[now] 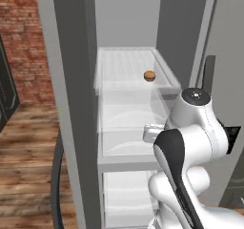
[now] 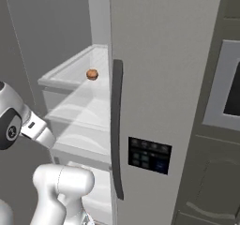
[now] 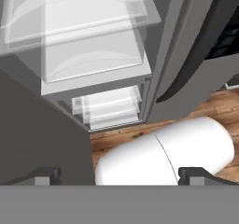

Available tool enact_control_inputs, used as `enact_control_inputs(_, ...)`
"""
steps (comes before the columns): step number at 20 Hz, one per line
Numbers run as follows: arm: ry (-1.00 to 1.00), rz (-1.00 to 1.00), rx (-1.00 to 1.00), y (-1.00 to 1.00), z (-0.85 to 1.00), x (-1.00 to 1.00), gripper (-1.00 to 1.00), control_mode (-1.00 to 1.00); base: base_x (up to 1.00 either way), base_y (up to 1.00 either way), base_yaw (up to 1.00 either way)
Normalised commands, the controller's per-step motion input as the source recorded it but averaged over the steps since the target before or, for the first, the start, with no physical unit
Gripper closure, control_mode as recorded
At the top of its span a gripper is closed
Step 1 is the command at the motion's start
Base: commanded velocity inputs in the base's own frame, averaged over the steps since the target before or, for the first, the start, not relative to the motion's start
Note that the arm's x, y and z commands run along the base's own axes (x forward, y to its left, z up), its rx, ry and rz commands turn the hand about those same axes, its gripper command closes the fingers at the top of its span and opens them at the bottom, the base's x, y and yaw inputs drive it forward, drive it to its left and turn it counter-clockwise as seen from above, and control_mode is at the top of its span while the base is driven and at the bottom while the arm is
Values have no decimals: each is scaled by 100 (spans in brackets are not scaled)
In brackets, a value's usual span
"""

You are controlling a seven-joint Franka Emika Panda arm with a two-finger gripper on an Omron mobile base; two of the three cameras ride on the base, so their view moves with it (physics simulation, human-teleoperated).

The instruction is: Pick the tangerine and banana from the fridge and place them inside the tupperware on the counter.

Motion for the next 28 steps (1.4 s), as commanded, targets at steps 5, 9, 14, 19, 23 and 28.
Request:
enact_control_inputs(5, -1, 4, 1, -3, 5, 13, -100, -100, 56, -8, 11)
enact_control_inputs(9, -32, 20, 1, -10, 54, 38, -100, -100, 0, 0, 0)
enact_control_inputs(14, -40, 5, -2, -10, 75, 28, -100, -100, 0, 0, 0)
enact_control_inputs(19, -14, 0, -1, -16, 57, 53, -100, -100, 0, 0, 0)
enact_control_inputs(23, 0, 0, -4, -19, 41, 58, -100, -100, 0, 0, 0)
enact_control_inputs(28, 0, 0, -10, -3, 11, 53, -100, -100, 0, 0, 0)
